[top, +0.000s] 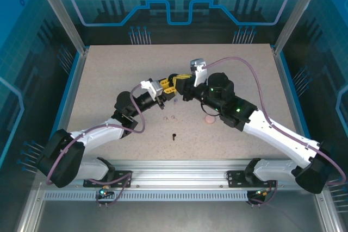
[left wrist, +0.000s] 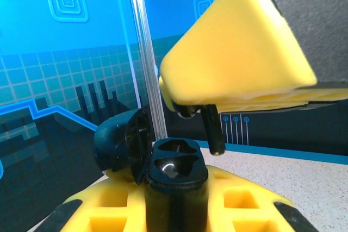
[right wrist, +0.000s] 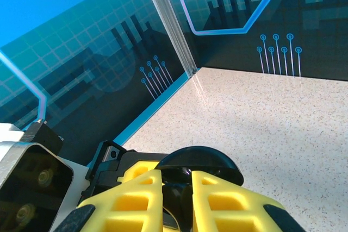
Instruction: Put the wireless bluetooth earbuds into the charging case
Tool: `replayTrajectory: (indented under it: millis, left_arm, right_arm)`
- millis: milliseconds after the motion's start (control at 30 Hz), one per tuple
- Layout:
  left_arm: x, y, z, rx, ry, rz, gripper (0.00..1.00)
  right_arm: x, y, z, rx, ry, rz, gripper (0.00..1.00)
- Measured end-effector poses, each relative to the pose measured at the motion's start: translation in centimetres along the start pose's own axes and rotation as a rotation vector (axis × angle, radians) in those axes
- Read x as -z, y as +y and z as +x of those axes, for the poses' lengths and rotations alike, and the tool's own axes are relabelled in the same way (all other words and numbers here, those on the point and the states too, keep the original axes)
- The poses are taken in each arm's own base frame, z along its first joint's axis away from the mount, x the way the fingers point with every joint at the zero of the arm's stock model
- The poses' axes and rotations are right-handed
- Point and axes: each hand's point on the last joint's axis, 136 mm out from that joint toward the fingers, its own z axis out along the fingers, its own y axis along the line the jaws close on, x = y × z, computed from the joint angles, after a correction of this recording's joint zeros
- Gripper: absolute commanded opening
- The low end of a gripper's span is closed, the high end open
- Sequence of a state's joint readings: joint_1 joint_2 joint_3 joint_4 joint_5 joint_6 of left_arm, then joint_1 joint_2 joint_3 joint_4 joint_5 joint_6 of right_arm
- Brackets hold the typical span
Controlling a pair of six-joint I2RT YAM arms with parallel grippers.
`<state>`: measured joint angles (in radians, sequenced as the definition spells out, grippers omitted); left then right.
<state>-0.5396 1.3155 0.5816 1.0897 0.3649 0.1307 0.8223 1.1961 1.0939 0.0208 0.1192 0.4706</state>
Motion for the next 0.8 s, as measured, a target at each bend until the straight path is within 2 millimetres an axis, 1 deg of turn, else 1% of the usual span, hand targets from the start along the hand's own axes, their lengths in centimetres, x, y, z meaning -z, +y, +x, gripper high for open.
replayTrajectory:
  millis: [233, 367, 600, 800]
  left_arm:
    - [0.0, 0.0, 0.0, 0.000, 0.000, -0.001, 0.00]
    - [0.0, 0.0, 0.0, 0.000, 0.001, -0.001, 0.00]
    - [0.0, 0.0, 0.0, -0.001, 0.000, 0.000, 0.00]
    - [0.0, 0.0, 0.0, 0.000, 0.000, 0.000, 0.00]
  right_arm:
    - [-0.8, -0.1, 0.3, 0.000, 0.012, 0.004, 0.15]
    - [-0.9, 0.0, 0.2, 0.001, 0.013, 0.002, 0.15]
    - [-0.7, 0.4, -0.5, 0.001, -0.003, -0.006, 0.14]
    - [0.3, 0.8, -1.7, 0.000, -0.038, -0.017, 0.13]
